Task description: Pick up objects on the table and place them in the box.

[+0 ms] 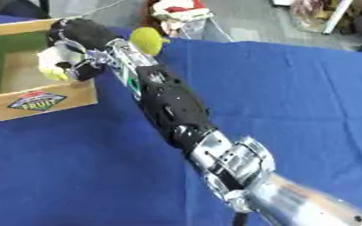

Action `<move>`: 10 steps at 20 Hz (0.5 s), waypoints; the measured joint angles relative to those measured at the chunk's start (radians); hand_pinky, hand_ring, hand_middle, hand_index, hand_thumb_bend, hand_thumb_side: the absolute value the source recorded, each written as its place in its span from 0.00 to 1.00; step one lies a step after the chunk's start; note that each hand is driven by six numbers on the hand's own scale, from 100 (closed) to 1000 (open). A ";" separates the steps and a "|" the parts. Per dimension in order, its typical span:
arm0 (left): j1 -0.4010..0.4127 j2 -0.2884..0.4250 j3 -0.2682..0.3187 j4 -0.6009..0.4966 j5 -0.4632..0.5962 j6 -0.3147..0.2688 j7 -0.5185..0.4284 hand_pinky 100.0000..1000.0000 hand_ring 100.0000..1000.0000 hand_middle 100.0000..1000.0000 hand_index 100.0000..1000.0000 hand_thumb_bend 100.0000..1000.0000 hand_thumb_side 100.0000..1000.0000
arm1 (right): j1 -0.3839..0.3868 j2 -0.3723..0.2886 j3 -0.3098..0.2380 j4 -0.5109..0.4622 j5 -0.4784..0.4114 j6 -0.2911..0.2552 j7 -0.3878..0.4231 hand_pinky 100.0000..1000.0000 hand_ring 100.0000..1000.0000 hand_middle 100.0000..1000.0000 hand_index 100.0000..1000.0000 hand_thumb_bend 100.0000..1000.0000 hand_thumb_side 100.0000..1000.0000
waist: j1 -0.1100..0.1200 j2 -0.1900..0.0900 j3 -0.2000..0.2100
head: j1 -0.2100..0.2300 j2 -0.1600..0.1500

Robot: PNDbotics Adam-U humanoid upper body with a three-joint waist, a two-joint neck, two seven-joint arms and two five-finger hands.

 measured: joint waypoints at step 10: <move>0.000 0.000 0.000 0.000 -0.004 0.001 -0.007 0.43 0.53 0.51 0.72 0.38 0.25 | -0.002 0.000 0.000 -0.021 0.069 0.074 -0.081 0.79 0.83 0.93 0.99 0.07 0.31 | -0.001 0.000 -0.002 | 0.004 0.000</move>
